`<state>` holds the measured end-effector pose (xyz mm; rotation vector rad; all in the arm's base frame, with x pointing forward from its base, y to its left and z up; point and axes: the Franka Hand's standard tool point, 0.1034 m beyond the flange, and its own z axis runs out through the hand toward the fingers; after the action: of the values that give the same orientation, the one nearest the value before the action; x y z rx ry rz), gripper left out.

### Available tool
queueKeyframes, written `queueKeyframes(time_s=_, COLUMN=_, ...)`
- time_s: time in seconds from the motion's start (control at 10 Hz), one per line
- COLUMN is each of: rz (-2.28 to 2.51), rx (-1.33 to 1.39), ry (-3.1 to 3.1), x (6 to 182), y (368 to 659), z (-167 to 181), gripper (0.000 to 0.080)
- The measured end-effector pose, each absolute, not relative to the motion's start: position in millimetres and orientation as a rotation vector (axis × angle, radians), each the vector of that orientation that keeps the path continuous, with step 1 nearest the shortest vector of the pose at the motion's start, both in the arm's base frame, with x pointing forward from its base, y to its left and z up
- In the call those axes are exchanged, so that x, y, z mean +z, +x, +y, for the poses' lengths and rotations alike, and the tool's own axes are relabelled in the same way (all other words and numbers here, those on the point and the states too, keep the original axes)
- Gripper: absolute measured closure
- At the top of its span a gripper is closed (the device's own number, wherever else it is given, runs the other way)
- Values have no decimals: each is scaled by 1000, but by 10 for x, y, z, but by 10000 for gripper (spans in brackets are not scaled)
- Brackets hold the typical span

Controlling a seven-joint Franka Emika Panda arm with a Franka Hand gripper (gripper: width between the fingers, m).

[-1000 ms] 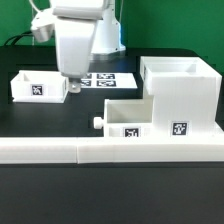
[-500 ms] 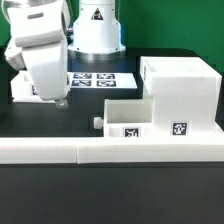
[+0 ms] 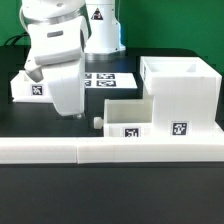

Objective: Assemble drawer

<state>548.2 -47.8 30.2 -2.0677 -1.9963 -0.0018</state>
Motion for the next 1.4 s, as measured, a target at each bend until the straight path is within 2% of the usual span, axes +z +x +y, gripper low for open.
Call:
queueKeyframes(time_s=0.3, rz=-1959, rx=2, ry=-2107, x=305, y=5574, z=-310, gripper=150)
queueKeyframes(time_s=1.4, rz=-2057, rx=71, ry=-2132, x=220, y=5616, z=-275, gripper=150)
